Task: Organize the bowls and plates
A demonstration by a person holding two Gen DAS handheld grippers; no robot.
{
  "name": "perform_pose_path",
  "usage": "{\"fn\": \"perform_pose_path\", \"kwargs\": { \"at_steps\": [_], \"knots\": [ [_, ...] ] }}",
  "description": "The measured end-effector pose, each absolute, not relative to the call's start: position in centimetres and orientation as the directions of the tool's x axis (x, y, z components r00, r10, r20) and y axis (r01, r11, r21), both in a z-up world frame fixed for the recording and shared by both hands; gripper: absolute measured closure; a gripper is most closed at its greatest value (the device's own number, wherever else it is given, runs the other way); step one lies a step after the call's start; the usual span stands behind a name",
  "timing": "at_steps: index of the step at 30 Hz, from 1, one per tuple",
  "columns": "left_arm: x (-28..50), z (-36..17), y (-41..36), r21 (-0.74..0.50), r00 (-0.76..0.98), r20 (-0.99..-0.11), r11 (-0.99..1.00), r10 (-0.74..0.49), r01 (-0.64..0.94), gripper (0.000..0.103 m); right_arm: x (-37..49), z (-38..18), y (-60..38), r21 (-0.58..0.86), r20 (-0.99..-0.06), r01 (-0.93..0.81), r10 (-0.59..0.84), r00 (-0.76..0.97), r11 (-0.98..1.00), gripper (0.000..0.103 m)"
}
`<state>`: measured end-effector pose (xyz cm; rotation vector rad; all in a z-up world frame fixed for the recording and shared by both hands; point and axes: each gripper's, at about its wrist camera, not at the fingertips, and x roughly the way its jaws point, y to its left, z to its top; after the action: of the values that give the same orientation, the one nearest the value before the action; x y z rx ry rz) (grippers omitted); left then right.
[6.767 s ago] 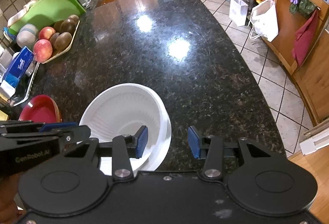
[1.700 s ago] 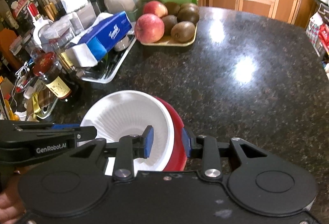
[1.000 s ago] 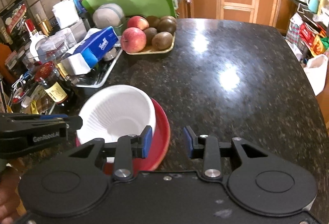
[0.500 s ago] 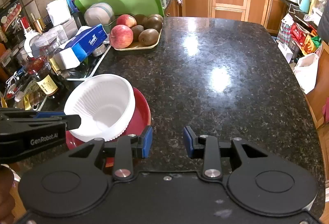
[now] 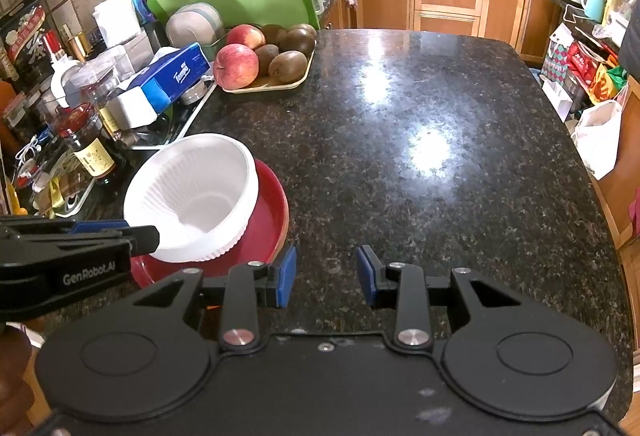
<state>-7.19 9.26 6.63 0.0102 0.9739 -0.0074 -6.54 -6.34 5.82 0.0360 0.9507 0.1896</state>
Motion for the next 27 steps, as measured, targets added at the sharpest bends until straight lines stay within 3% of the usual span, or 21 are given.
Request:
{"fn": "perform_pose_path", "kwargs": {
  "at_steps": [27],
  "knots": [
    [-6.43,6.28,9.39,-0.007,0.557,-0.83,1.0,-0.008,0.004,0.074,-5.83,5.95,-6.03,0.104,-0.8,-0.152,0.174,0.574,0.983,0.067]
  ]
}}
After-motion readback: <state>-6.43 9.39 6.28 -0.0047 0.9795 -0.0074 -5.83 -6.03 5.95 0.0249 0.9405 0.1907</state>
